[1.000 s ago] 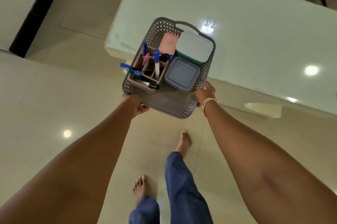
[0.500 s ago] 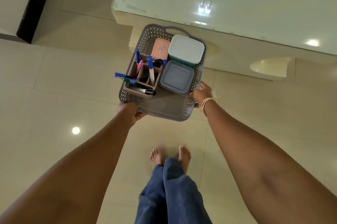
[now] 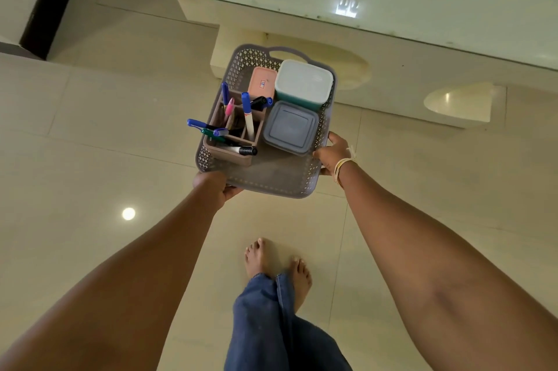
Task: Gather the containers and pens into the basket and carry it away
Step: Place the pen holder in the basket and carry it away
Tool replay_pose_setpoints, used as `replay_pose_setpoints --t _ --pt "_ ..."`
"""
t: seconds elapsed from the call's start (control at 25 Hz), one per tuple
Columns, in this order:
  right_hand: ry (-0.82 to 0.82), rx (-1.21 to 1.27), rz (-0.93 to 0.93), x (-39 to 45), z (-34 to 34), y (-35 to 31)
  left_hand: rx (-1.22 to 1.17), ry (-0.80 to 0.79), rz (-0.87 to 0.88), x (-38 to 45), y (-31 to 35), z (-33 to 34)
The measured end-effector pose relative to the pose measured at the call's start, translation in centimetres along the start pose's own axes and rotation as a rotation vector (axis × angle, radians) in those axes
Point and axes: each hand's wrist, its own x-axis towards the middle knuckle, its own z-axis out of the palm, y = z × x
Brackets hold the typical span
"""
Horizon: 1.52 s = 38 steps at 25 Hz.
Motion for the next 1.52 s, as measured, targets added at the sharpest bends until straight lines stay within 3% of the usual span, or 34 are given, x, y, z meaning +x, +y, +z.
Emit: replay_pose_setpoints --t 0.2,0.4,0.84,1.0,1.2,1.52 --pt "0.040 -0.023 -0.068 7.1 0.2 -0.2 -0.005 -0.111 0.009 6.0 0.8 5.2" --pt "0.128 -0.006 -0.170 18.3 1.3 -0.7 -0.006 -0.239 0.134 15.1 3.4 12.5" --pt "0.328 0.067 -0.367 35.9 0.6 -5.1 -0.090 -0.337 0.288 25.8 10.8 27.5" --pt "0.370 0.107 -0.457 38.9 0.5 -5.5 -0.141 -0.371 0.257 27.9 11.6 30.2" --pt "0.393 0.095 -0.378 40.7 2.8 -3.3 -0.199 -0.395 0.305 29.6 12.2 31.9" --pt "0.534 0.122 -0.422 44.0 3.3 -4.6 -0.196 -0.416 0.343 31.7 14.6 33.8"
